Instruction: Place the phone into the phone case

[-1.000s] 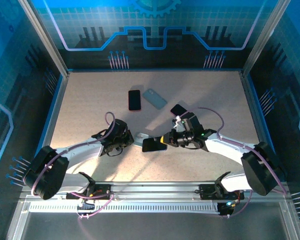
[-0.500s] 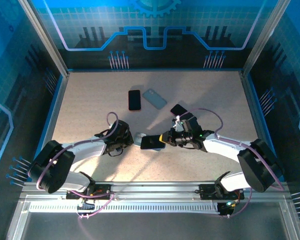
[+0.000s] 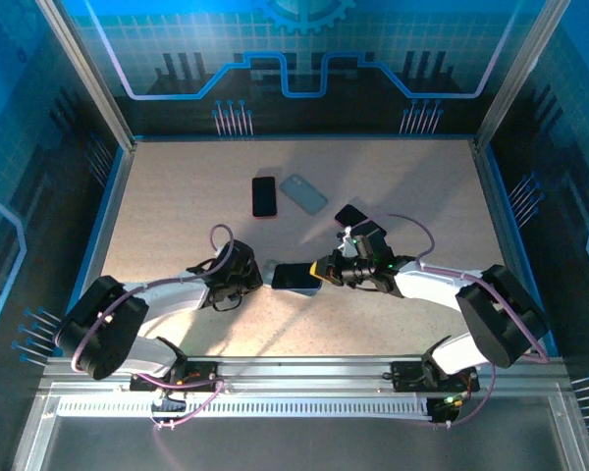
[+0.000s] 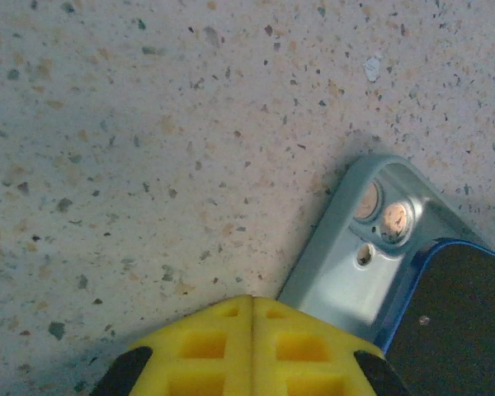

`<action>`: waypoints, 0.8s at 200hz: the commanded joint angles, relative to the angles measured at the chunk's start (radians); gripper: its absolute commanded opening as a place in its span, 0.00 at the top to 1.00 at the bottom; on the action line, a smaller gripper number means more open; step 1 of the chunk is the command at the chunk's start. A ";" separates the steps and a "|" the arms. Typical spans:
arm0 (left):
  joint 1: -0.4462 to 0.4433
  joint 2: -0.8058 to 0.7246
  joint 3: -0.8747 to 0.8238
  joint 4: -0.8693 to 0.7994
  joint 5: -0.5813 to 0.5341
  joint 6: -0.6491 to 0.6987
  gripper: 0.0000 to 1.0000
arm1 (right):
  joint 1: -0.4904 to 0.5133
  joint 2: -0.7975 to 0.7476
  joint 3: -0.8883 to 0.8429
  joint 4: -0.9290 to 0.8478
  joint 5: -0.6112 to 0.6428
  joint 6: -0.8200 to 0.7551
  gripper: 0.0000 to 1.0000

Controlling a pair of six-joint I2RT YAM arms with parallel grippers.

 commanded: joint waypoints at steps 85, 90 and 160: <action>-0.058 -0.017 -0.026 0.032 0.010 -0.059 1.00 | -0.002 0.058 0.022 -0.078 0.099 -0.028 1.00; -0.058 -0.022 -0.024 0.024 0.005 -0.057 1.00 | -0.003 0.056 0.021 -0.079 0.098 -0.027 1.00; -0.046 -0.114 0.065 -0.149 -0.105 0.021 1.00 | -0.059 0.028 -0.031 -0.047 0.053 0.007 1.00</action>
